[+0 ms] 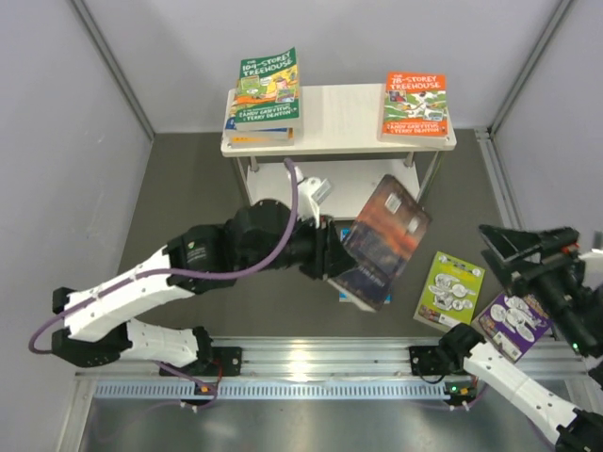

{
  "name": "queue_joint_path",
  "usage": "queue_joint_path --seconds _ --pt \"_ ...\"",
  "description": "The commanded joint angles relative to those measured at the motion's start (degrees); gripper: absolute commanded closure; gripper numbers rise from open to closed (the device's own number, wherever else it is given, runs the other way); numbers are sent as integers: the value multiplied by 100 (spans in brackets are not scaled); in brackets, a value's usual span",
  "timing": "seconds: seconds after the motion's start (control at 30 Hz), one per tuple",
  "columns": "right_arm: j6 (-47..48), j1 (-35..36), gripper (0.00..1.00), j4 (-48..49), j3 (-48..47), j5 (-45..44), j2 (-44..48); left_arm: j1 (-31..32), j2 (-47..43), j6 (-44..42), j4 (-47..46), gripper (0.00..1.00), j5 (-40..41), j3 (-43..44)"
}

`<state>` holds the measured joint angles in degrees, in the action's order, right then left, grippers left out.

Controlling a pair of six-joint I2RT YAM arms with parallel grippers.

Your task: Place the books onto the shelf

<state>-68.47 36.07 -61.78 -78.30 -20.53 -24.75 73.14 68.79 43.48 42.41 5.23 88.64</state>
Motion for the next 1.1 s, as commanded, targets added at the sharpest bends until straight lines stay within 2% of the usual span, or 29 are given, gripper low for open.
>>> queue_joint_path --seconds 0.0,0.13,0.3,0.37,0.47,0.53,0.7,0.87,1.07 --pt "-176 48 0 -282 148 -847 382 -633 581 150 -2824 100 -1521 592" --pt "96 128 0 -387 70 -435 226 -1634 1660 809 -4186 100 -2498 1435" --pt "202 128 0 -572 78 -30 76 -2356 2892 2057 -5882 100 -3054 2876" --pt "185 128 0 -581 139 -21 146 -2594 3507 2478 -6147 100 -3072 3629" --pt "150 128 0 -616 236 -82 304 -2796 4193 2787 -6201 100 -2845 4509" --pt "150 128 0 -695 263 -126 374 -2928 4466 2954 -6149 100 -2625 4671" --pt "132 128 0 -818 254 -205 410 -3060 4617 2824 -5482 100 -2019 4601" --pt "114 137 0 -871 280 -363 471 -3078 4599 2885 -5068 100 -1868 4232" --pt "105 180 0 -880 360 -451 507 -3078 4652 2666 -4260 100 -1596 4267"
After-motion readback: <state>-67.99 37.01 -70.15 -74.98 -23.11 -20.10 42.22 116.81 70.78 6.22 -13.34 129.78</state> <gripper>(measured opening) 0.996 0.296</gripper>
